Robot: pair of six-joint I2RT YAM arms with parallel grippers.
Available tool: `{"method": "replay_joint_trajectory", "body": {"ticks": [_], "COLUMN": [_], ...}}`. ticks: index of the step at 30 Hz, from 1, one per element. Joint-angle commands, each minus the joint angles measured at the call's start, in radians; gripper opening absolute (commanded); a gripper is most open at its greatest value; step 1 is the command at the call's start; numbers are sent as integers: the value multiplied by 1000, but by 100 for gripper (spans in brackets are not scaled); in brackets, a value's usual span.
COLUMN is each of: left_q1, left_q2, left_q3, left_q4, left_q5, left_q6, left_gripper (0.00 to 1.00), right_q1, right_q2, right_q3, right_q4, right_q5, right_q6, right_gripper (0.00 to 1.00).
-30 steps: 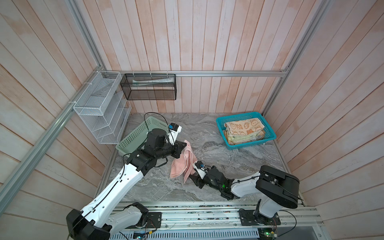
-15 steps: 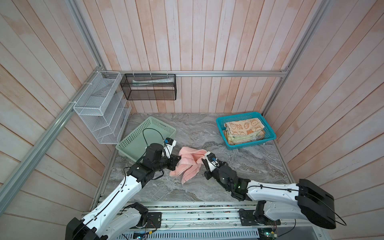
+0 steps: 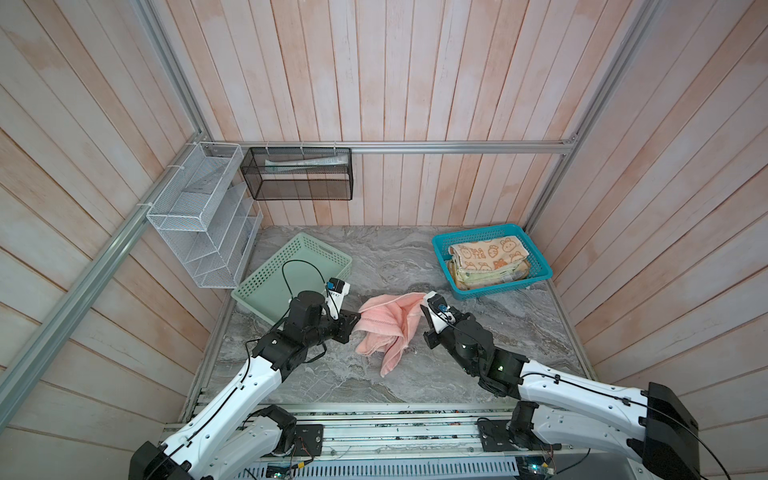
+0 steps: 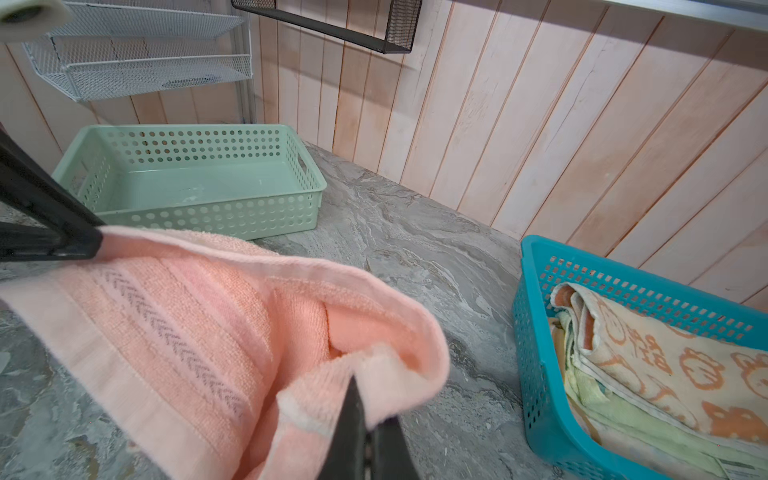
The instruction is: Fold and stack the towels
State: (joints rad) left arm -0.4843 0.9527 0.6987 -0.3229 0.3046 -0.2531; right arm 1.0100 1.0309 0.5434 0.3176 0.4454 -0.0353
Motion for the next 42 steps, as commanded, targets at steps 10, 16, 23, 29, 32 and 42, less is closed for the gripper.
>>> {"method": "replay_joint_trajectory", "body": {"ticks": [10,16,23,29,32,42], "left_q1": [-18,-134,-228,-243,-250,-243], "left_q2": [110,22,133,323,376,343], "left_q3": [-244,-356,-374,-306,-283,-278], "left_q4": [283,427,656,750,777,824], "left_q5": [-7,-207,-392,-403,-451,-477], "left_q6": [-30,11,182,297,310,340], "left_gripper": [53,54,54,54,54,36], "right_q1": [-22,-23,-24,-28,-30,-33], "right_q2": [98,90,85,64,56,28], "right_q3": [-69,-58,-51,-41,-34,-29], "right_q4": [-79,-100,-124,-140,-154,-179], "right_q5": [-132,-110,-101,-89,-82,-71], "right_q6": [155,143,144,144,140,124], "right_gripper": [0,0,0,0,0,0]}}
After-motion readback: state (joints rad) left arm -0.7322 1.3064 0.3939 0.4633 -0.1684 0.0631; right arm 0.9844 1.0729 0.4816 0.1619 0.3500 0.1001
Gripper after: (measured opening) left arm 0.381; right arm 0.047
